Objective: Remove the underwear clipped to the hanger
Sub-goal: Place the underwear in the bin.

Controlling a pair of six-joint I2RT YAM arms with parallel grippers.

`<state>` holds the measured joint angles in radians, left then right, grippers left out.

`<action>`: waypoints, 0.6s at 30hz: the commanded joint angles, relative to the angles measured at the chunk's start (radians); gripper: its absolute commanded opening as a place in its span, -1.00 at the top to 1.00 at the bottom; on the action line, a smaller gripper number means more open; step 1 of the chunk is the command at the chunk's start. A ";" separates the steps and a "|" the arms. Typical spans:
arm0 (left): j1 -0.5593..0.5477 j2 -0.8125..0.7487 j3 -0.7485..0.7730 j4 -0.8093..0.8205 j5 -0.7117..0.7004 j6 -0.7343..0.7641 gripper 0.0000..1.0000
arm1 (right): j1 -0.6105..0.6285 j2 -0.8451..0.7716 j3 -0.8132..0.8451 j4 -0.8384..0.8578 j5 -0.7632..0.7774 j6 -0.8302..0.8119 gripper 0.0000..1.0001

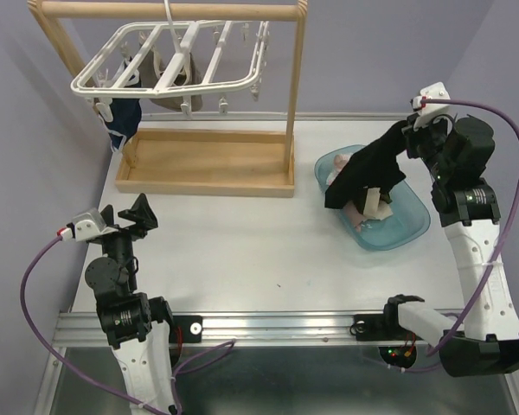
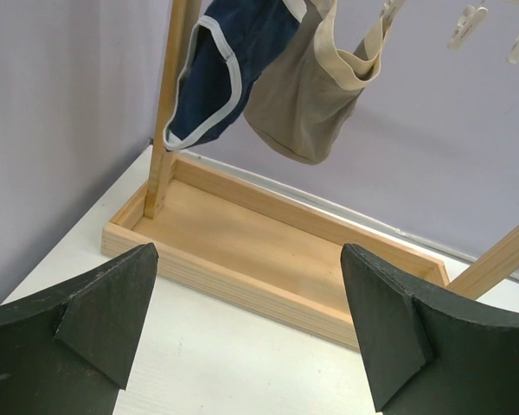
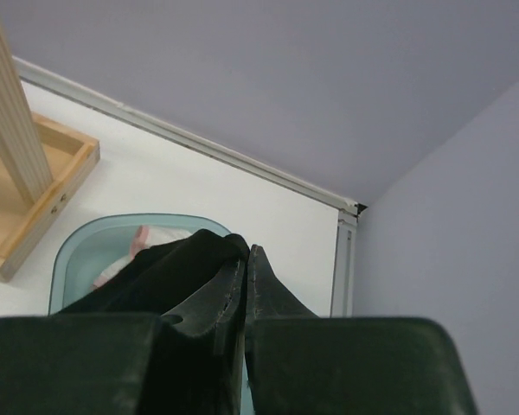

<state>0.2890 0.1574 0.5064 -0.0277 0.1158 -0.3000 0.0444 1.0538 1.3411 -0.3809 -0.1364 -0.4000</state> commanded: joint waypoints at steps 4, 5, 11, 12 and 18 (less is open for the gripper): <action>-0.010 -0.013 0.015 0.060 0.022 0.018 -0.98 | -0.028 -0.026 -0.042 0.123 0.055 0.004 0.99; -0.010 -0.012 0.015 0.061 0.024 0.018 -0.98 | -0.029 -0.025 -0.046 0.125 0.052 0.004 0.99; -0.013 -0.010 0.014 0.061 0.025 0.018 -0.98 | -0.031 0.000 -0.135 0.135 -0.008 -0.006 0.92; -0.014 -0.009 0.014 0.061 0.027 0.018 -0.98 | -0.032 0.006 -0.148 0.135 -0.014 -0.026 0.87; -0.019 -0.007 0.012 0.063 0.027 0.019 -0.98 | -0.032 0.054 -0.217 0.137 -0.012 -0.068 0.85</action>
<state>0.2752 0.1577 0.5064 -0.0273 0.1287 -0.2966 0.0200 1.0973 1.1591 -0.3035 -0.1314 -0.4343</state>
